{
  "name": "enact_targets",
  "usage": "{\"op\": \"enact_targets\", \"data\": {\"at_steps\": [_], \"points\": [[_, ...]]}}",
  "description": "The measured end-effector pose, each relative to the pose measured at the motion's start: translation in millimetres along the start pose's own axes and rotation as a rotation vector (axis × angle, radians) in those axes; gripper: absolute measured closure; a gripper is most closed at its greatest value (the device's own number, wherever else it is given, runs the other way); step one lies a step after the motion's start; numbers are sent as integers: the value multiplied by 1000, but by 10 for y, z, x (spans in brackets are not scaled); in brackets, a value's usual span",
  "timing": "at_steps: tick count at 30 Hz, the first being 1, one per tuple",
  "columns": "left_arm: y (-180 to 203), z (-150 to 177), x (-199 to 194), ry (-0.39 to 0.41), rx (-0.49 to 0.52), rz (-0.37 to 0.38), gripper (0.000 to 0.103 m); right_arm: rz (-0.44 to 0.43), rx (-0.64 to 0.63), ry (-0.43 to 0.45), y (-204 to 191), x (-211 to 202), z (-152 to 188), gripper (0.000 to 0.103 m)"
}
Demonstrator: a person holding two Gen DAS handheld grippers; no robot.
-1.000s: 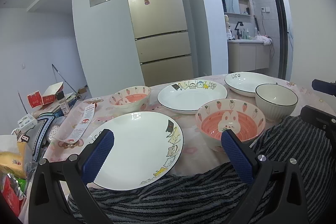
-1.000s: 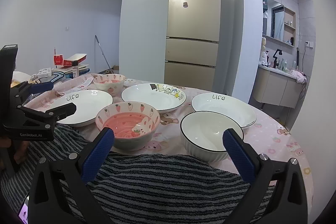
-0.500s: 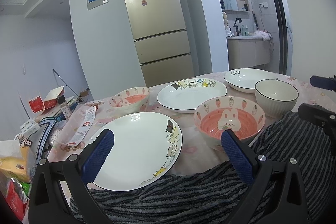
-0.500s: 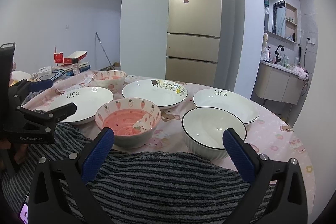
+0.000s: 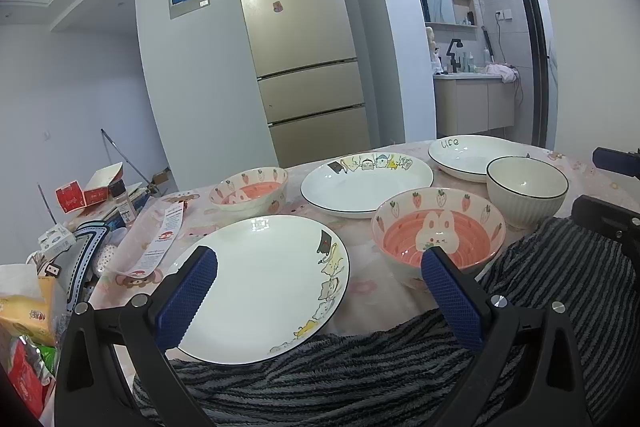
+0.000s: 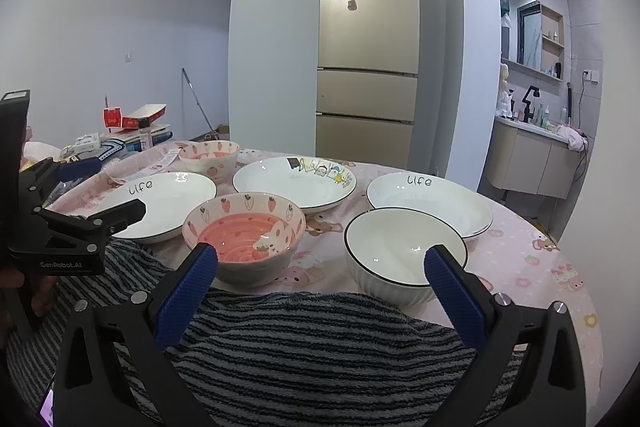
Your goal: Organize plates and bowls
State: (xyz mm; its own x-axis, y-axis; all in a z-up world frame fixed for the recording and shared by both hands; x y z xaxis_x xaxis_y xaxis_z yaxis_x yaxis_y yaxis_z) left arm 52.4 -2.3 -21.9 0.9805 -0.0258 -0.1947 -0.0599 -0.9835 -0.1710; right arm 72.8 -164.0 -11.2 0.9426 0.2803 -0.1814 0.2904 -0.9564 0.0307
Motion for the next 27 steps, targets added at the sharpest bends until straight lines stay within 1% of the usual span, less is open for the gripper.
{"op": "enact_targets", "data": {"at_steps": [7, 13, 27], "points": [[7, -2, -1, 5, 1, -1, 0, -1, -7, -5, -22, 35, 2, 0], [8, 0, -8, 6, -8, -2, 0, -4, 10, 25, 1, 0, -25, 0], [5, -7, -6, 12, -12, -2, 0, -4, 6, 26, -5, 11, -13, 0]]}}
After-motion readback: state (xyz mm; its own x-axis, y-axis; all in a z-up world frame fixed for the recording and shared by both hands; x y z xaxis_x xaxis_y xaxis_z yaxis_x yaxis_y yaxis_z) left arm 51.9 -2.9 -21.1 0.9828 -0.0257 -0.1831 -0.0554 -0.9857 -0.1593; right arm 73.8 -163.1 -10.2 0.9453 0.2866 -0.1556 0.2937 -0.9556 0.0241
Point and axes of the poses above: each gripper's, at about its wrist camera, not at the fingertips, and x roughly the way its jaws point, y to its right, z to its underside, the point moved 6 cm from there along x, roughly the way its jaws point, and after that the axes turned 13 degrees about y, right-handed, at the moved point
